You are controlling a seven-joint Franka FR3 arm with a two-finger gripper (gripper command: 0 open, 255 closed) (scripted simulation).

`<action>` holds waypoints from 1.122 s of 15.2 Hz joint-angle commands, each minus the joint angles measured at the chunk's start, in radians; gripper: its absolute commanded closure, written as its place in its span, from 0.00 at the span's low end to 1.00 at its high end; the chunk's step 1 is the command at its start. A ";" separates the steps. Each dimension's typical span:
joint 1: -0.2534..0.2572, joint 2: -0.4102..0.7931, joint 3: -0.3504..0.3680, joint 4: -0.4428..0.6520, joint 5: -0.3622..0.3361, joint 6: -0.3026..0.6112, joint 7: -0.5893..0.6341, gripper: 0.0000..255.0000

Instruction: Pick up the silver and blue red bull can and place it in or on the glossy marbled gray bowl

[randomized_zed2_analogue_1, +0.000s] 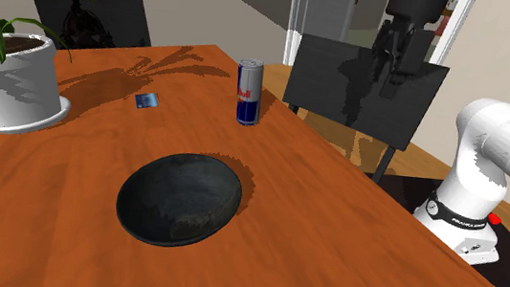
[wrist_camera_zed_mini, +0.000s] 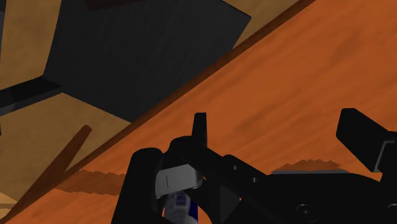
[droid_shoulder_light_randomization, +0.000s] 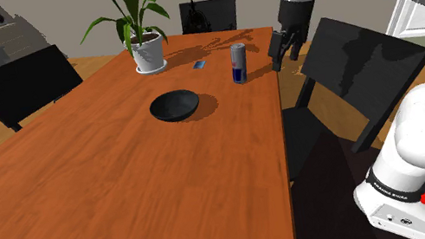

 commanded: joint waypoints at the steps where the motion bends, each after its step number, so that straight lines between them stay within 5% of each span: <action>1: 0.000 0.000 0.000 0.000 0.000 0.000 0.000 0.00; 17: -0.053 0.520 -0.095 0.375 -0.130 0.232 -0.188 0.00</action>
